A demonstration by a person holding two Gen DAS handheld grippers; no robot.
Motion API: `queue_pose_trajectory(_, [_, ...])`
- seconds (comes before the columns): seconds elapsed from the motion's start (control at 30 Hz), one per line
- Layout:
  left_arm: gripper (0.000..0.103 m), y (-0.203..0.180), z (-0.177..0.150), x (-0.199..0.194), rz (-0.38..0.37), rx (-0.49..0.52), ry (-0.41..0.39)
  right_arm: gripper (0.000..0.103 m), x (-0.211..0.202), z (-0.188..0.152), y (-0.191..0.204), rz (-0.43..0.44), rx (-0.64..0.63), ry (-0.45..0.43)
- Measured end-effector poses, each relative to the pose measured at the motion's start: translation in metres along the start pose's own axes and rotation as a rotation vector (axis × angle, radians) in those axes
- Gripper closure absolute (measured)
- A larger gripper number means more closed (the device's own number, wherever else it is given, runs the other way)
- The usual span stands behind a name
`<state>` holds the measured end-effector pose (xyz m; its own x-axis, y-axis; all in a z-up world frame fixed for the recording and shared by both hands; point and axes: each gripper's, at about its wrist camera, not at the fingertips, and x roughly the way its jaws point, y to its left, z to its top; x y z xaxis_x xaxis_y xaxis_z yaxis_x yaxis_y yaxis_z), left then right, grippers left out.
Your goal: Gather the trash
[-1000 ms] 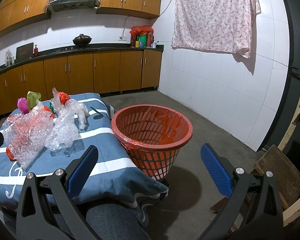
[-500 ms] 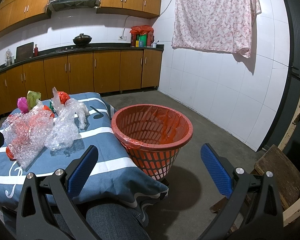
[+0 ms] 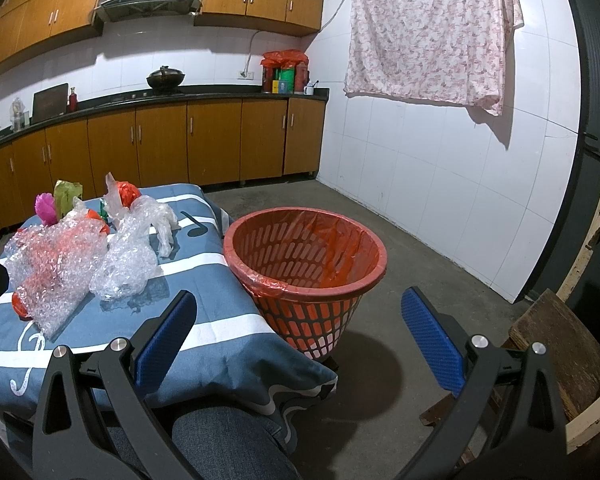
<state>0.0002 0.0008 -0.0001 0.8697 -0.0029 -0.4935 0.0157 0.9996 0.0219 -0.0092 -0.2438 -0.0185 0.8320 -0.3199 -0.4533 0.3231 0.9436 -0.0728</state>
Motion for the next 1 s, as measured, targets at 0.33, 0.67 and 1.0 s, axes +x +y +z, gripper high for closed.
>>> queue_pose_trajectory(0.33, [0.004, 0.027, -0.013, 0.018, 0.068, -0.061, 0.024, 0.002, 0.010, 0.006, 0.015, 0.105, -0.001, 0.007])
queue_pose_trajectory(0.67, [0.004, 0.079, -0.009, 0.032, 0.146, -0.153, 0.042, 0.003, 0.047, 0.027, 0.063, 0.286, -0.008, 0.031])
queue_pose_trajectory(1.0, [0.004, 0.103, 0.007, 0.069, 0.132, -0.179, 0.034, 0.027, 0.123, 0.026, 0.131, 0.398, -0.119, 0.158])
